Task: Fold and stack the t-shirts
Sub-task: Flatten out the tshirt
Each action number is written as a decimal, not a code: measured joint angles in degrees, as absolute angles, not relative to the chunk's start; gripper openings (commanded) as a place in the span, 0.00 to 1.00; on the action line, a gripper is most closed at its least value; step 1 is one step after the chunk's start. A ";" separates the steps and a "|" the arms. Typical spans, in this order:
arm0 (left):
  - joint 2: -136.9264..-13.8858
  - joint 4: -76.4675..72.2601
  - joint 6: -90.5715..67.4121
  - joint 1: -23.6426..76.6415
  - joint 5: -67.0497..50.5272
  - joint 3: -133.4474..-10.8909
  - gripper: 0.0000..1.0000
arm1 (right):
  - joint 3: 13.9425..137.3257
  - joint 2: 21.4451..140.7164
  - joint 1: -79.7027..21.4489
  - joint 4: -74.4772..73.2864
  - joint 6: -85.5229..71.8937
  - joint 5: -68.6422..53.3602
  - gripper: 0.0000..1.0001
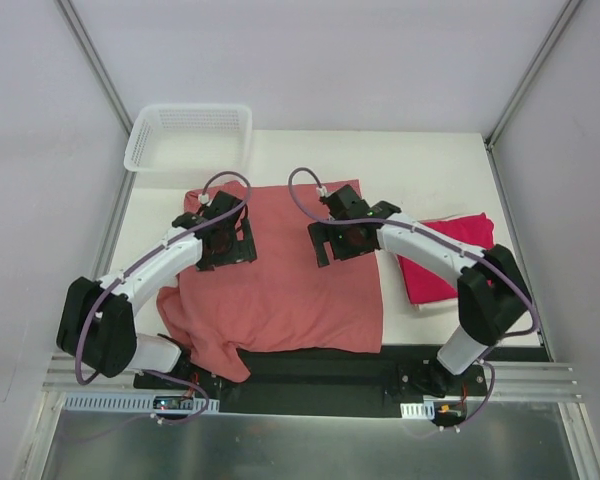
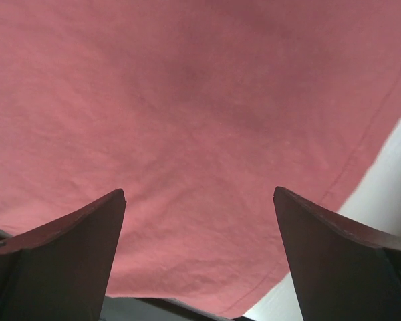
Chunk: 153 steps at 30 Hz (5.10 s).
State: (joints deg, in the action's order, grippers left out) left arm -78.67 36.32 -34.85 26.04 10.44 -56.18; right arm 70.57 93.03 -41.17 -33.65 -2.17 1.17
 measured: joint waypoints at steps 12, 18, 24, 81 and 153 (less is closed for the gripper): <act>-73.34 29.23 -40.18 25.80 9.50 -44.21 0.99 | 63.02 99.92 -41.67 -29.04 -7.49 2.46 0.97; -77.32 27.83 -40.45 23.86 11.05 -45.10 0.99 | 57.98 97.14 -40.86 -25.98 -10.07 4.43 0.97; -82.56 27.22 -39.86 18.70 11.18 -49.76 0.99 | 53.23 93.45 -39.16 -25.43 -12.10 8.86 0.97; -101.34 27.49 -36.91 14.37 -2.50 -75.94 0.75 | 42.83 82.06 -36.56 -31.33 -16.01 10.63 0.97; -97.65 24.86 -24.01 8.32 -8.43 -74.26 0.99 | 50.59 83.18 -37.06 -38.13 -11.42 11.66 0.97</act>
State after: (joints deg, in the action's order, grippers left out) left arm -97.65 24.86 -24.01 8.32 -8.43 -74.26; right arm 50.59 83.18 -37.06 -38.13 -11.42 11.66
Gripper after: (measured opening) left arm 0.992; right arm 0.968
